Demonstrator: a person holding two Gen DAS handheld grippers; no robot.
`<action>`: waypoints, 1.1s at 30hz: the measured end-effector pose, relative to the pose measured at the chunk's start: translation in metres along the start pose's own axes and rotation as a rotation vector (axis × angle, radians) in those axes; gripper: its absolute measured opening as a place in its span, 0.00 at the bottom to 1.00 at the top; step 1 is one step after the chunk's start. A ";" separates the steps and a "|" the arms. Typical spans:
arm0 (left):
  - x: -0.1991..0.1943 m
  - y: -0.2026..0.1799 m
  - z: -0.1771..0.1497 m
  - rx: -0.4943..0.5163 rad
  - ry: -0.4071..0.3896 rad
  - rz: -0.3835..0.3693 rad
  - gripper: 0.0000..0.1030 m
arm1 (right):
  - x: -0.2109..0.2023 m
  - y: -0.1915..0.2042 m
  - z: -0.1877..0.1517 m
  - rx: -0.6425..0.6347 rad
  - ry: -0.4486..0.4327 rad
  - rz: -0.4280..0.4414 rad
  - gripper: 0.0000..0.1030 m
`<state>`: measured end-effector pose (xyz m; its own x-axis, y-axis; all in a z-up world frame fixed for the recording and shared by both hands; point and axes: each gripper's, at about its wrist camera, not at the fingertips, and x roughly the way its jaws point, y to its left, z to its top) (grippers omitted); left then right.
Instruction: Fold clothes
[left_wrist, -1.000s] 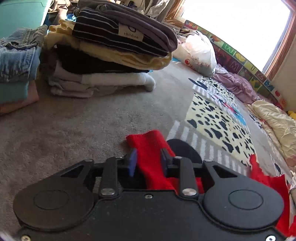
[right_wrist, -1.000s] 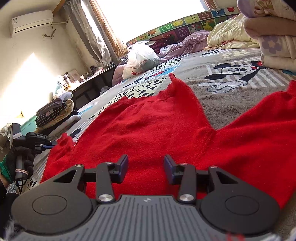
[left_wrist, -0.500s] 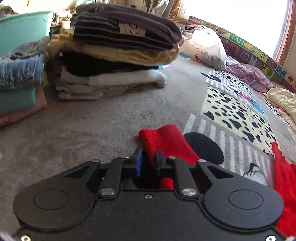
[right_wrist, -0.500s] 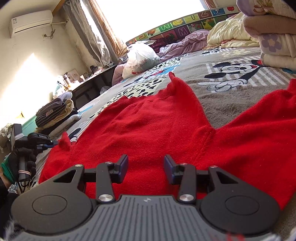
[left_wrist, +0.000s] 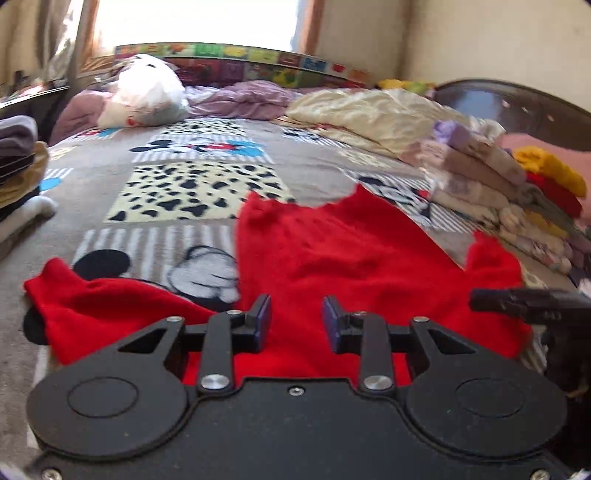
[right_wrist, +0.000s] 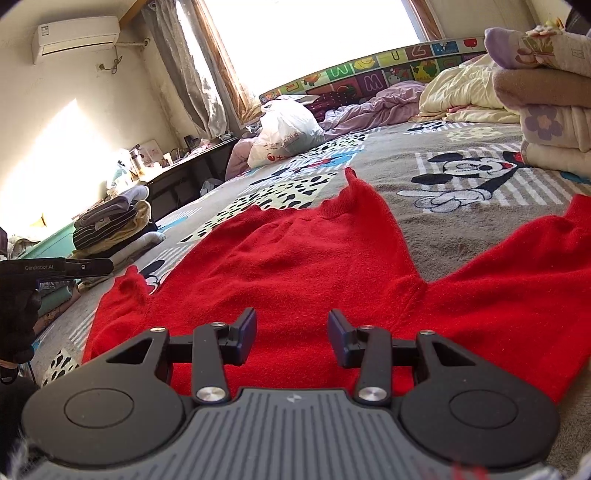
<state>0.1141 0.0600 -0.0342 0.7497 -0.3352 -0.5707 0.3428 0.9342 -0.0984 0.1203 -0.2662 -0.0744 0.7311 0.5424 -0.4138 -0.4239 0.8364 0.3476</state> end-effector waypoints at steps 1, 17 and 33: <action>0.009 -0.014 -0.014 0.073 0.078 0.022 0.30 | -0.002 0.005 -0.001 -0.029 0.008 -0.010 0.41; 0.019 -0.022 0.003 0.010 0.050 0.059 0.40 | -0.020 -0.015 0.009 0.083 0.058 -0.078 0.42; 0.179 0.100 0.115 -0.442 0.101 -0.031 0.26 | 0.166 -0.100 0.130 0.291 0.158 -0.118 0.48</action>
<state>0.3478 0.0789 -0.0525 0.6761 -0.3706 -0.6368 0.0728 0.8937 -0.4428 0.3530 -0.2700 -0.0683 0.6646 0.4677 -0.5827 -0.1546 0.8491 0.5052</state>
